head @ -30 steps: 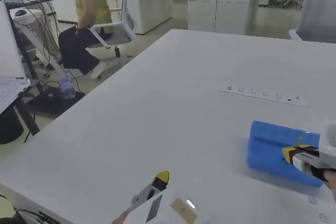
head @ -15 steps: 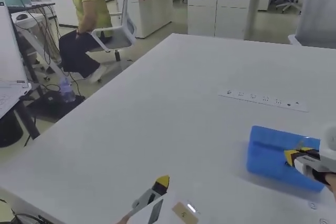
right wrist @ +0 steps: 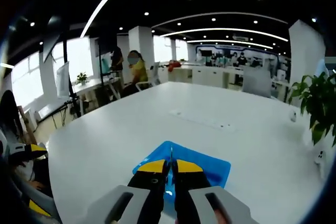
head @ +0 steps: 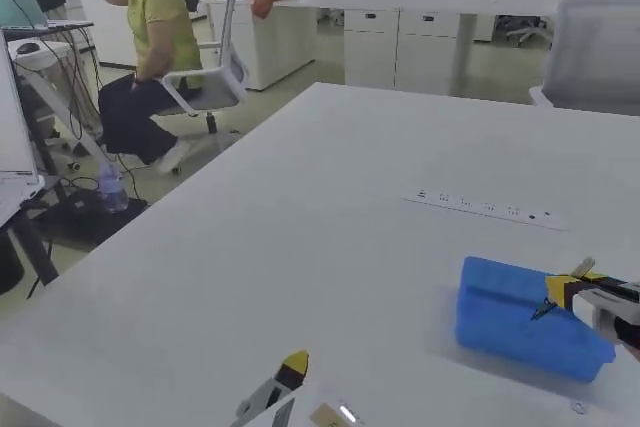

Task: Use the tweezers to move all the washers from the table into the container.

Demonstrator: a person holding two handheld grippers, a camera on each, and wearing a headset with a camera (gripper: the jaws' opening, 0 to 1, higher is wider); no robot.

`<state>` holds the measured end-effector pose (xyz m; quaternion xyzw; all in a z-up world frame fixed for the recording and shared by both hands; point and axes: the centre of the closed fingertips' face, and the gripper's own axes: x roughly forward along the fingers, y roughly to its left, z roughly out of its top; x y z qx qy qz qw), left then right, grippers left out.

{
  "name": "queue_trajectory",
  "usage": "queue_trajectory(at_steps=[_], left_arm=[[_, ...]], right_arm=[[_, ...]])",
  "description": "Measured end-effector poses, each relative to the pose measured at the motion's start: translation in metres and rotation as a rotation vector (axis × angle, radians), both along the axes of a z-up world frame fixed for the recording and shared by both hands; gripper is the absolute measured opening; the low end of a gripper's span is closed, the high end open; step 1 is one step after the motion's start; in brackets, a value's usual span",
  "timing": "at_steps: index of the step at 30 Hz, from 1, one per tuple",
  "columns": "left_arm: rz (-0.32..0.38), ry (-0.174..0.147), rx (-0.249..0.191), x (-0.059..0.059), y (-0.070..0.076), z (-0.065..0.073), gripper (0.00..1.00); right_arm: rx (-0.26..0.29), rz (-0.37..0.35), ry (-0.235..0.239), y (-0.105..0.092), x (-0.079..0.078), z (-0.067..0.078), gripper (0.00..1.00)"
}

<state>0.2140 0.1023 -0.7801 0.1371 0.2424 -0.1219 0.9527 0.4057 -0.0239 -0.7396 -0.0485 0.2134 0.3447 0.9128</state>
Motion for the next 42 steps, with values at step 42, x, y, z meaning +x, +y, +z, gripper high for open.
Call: queue_trajectory(at_steps=[42], left_arm=[[-0.009,0.020,0.008,-0.002,-0.001,-0.003,0.99]], right_arm=[[-0.074,-0.026,0.109,-0.044,-0.042,-0.059,0.02]])
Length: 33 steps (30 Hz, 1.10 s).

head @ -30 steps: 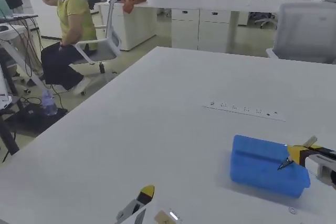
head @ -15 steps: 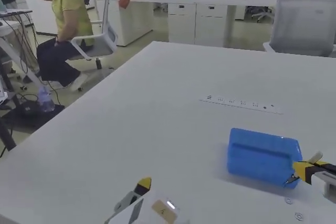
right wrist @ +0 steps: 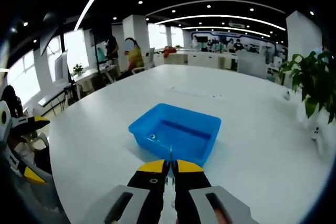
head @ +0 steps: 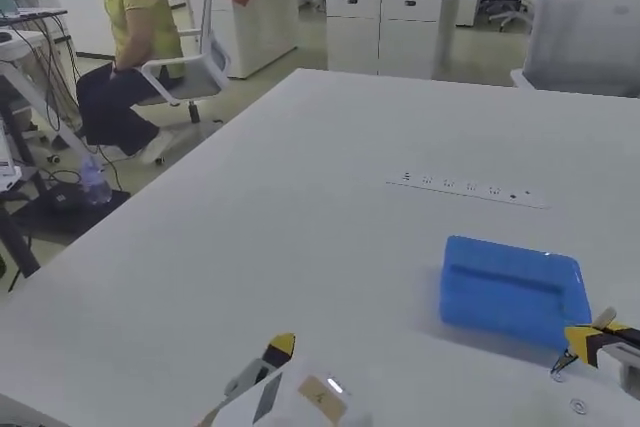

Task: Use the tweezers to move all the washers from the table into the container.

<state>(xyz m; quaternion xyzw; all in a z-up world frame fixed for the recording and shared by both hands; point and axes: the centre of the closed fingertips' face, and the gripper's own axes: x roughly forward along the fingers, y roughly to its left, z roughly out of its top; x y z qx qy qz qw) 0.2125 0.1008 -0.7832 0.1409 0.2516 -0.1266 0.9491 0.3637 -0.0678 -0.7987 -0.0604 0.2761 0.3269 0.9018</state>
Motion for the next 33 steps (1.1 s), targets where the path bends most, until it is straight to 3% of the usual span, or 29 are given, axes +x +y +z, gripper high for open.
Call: queue_trajectory(at_steps=[7,29,33], left_arm=[[0.001,0.002,0.004,0.000,0.000,-0.001,0.98],[-0.001,0.015,0.014,0.000,0.001,-0.003,0.97],[-0.001,0.017,0.014,0.000,0.001,-0.004,0.97]], right_arm=[[-0.029,0.004,0.011,-0.001,0.001,-0.009,0.02],[-0.078,0.026,0.001,0.000,0.004,-0.015,0.02],[-0.051,0.013,0.007,0.000,0.005,-0.014,0.02]])
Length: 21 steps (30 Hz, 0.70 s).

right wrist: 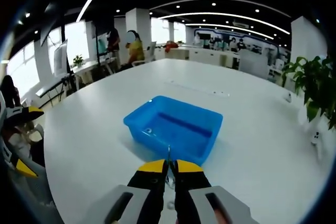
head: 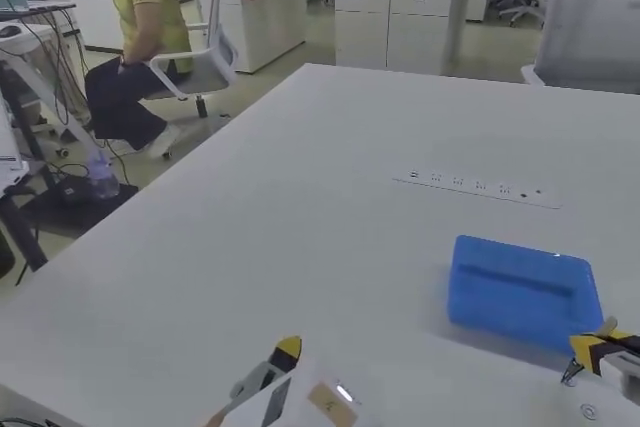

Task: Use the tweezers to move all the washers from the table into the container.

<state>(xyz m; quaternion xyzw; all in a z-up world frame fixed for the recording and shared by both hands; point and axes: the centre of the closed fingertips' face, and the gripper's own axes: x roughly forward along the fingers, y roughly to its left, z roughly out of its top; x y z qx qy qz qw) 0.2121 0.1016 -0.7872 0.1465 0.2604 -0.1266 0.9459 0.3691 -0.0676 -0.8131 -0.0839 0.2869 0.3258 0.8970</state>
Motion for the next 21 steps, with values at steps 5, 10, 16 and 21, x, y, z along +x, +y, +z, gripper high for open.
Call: queue_trajectory(at_steps=[5,10,16,21], left_arm=[[0.001,-0.002,0.000,0.0002,0.0002,0.0004,0.96],[0.004,-0.005,0.000,0.0003,0.0006,0.0008,0.96],[0.003,-0.005,0.005,0.0003,0.0007,0.0007,0.96],[0.006,-0.008,0.001,0.0004,0.0012,0.0016,0.96]], right_arm=[[-0.003,-0.014,-0.008,-0.0019,-0.0005,-0.0005,0.01],[-0.019,-0.014,-0.013,-0.0028,-0.0026,-0.0010,0.01],[-0.033,-0.017,-0.019,-0.0015,-0.0001,-0.0006,0.00],[-0.062,-0.009,-0.024,0.0010,-0.0060,-0.0008,0.00]])
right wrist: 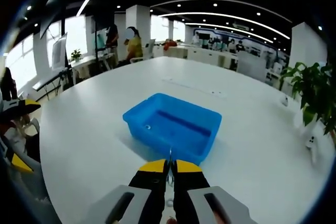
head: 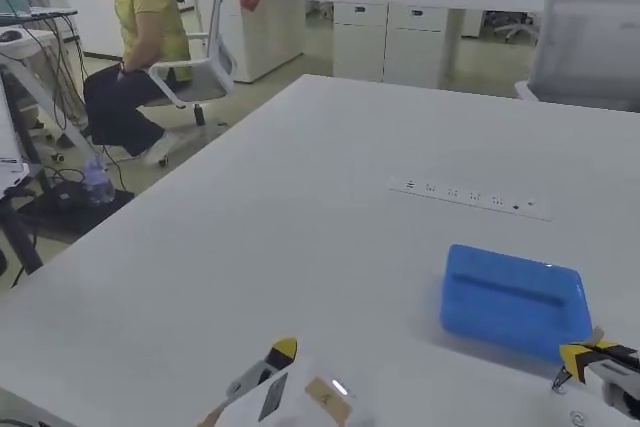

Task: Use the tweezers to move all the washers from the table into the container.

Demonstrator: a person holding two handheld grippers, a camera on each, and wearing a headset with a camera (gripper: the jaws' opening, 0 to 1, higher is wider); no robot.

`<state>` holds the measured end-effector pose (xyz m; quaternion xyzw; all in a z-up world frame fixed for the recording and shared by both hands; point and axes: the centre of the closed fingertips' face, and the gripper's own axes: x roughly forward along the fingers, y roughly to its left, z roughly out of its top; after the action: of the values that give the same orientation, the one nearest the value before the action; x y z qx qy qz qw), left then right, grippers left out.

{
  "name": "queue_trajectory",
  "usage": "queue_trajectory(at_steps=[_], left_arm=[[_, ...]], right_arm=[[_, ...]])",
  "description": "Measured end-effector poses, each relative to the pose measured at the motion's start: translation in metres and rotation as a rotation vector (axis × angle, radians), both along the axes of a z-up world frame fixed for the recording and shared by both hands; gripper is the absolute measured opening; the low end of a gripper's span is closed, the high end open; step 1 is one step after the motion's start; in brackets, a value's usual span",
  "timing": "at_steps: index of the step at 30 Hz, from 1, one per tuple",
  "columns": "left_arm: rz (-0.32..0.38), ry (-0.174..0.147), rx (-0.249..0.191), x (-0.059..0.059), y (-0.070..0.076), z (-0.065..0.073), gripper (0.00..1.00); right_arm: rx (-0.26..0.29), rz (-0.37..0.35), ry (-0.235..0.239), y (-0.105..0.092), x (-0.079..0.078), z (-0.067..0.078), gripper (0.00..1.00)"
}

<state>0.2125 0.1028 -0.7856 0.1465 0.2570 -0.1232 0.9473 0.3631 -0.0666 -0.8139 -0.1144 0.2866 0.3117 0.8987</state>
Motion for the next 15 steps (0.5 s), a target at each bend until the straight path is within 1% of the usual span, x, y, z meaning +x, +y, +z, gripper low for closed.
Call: queue_trajectory(at_steps=[3,6,9,10,11,13,15], left_arm=[[0.002,-0.005,-0.005,0.0001,0.0001,0.0013,0.96],[0.000,-0.006,-0.003,-0.0001,0.0001,0.0015,0.96],[0.003,-0.010,-0.002,0.0000,0.0006,0.0023,0.96],[0.004,-0.008,-0.003,-0.0001,0.0008,0.0020,0.96],[0.004,-0.007,-0.003,-0.0002,0.0009,0.0017,0.96],[0.004,-0.002,0.004,-0.0005,0.0014,0.0007,0.96],[0.005,-0.007,0.007,-0.0002,0.0015,0.0013,0.95]], right_arm=[[0.003,-0.009,0.011,-0.0022,0.0012,-0.0001,0.00],[0.020,-0.022,0.042,-0.0037,0.0039,0.0005,0.00],[0.013,-0.014,0.053,-0.0022,0.0035,0.0003,0.00],[0.021,-0.012,0.066,-0.0007,0.0019,0.0005,0.00],[0.042,-0.016,0.076,0.0009,0.0000,0.0023,0.00],[0.056,-0.022,0.072,0.0013,-0.0018,0.0052,0.00],[0.074,-0.024,0.082,0.0023,-0.0041,0.0069,0.00]])
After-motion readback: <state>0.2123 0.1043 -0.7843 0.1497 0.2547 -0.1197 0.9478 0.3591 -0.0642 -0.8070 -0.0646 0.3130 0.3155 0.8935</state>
